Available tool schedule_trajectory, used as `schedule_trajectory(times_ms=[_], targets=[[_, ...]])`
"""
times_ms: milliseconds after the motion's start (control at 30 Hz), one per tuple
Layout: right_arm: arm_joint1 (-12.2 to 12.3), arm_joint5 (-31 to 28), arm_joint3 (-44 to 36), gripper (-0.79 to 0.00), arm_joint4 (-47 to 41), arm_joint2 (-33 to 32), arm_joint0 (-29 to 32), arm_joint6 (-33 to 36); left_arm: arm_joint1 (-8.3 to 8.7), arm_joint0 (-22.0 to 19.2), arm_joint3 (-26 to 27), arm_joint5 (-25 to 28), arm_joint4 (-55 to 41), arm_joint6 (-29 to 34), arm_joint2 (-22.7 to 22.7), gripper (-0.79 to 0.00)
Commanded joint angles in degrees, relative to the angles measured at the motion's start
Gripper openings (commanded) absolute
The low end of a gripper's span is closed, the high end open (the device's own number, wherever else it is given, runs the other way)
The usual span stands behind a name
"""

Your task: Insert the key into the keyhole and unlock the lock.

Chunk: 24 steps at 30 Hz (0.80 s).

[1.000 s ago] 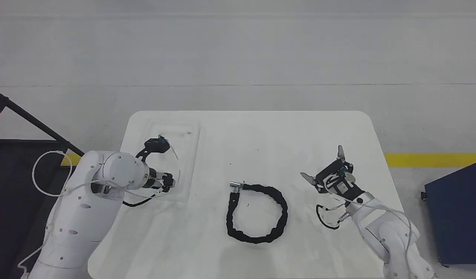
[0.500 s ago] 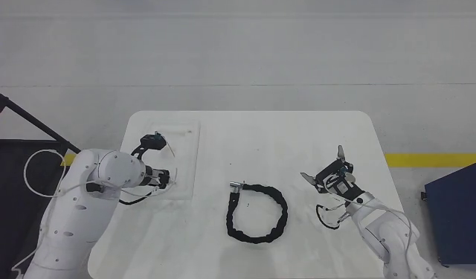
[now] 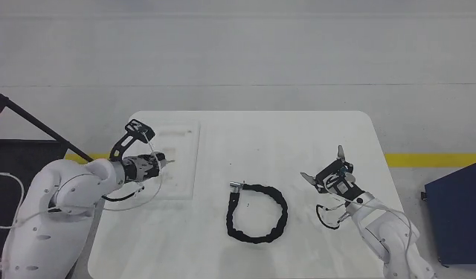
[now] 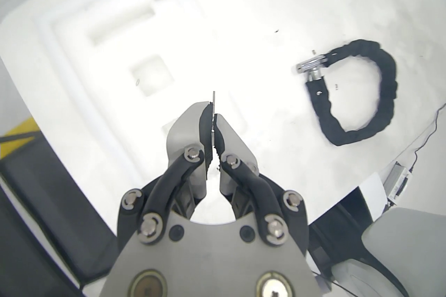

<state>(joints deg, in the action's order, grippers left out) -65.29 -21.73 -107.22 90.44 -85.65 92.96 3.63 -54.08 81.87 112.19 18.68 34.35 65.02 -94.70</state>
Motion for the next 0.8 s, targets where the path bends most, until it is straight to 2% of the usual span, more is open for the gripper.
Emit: schedule_trajectory(times_ms=[0,100,200,267,367,567,767], targets=[[0.0,-0.01,0.0,0.0,0.0,-0.01,0.01,-0.01,0.01,2.91,0.59,4.04,-4.16,-5.38,-3.0,-0.785],[0.0,-0.01,0.0,0.0,0.0,-0.01,0.01,-0.01,-0.17,7.02,-0.08,13.09,-11.31,-14.83,-6.44,-0.785],[0.0,-0.01,0.0,0.0,0.0,-0.01,0.01,-0.01,-0.14,10.82,-2.29,24.94,-17.45,-19.86,-8.47,-0.785],[0.0,-0.01,0.0,0.0,0.0,-0.01,0.01,-0.01,0.02,12.74,-4.27,32.43,-21.11,-20.89,-8.56,-0.785],[0.0,-0.01,0.0,0.0,0.0,-0.01,0.01,-0.01,0.45,13.42,-6.68,39.27,-24.69,-19.48,-7.24,-0.785],[0.0,-0.01,0.0,0.0,0.0,-0.01,0.01,-0.01,1.69,11.52,-8.74,39.32,-29.14,-18.74,-0.7,-0.785],[0.0,-0.01,0.0,0.0,0.0,-0.01,0.01,-0.01,1.69,11.52,-8.74,39.32,-29.14,-18.74,-0.7,-0.785]])
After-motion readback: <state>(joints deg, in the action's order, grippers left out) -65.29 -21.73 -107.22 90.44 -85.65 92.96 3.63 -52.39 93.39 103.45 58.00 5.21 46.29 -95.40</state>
